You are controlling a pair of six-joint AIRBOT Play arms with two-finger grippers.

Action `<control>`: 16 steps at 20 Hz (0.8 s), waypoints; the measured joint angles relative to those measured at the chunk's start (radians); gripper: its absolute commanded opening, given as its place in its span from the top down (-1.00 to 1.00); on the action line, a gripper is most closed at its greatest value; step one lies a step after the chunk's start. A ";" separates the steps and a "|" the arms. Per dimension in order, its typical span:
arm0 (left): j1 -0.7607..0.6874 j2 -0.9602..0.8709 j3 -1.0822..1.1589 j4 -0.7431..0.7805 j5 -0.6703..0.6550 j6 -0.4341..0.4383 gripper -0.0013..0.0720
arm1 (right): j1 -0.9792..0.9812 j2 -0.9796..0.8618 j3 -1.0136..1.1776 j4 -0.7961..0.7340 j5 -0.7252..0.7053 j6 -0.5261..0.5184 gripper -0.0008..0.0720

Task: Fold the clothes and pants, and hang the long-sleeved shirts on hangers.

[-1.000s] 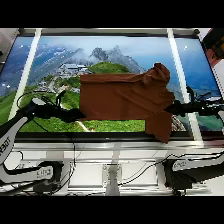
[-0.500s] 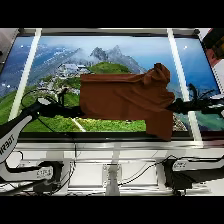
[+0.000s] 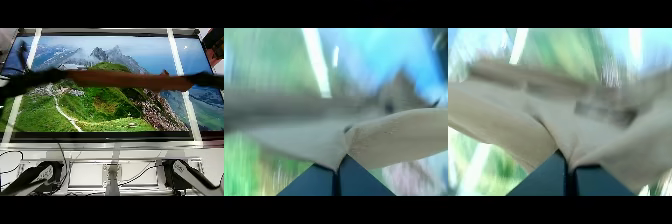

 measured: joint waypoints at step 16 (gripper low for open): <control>0.013 0.611 0.126 0.090 0.501 0.079 0.93 | 0.000 0.449 0.342 -0.058 -0.231 0.138 0.94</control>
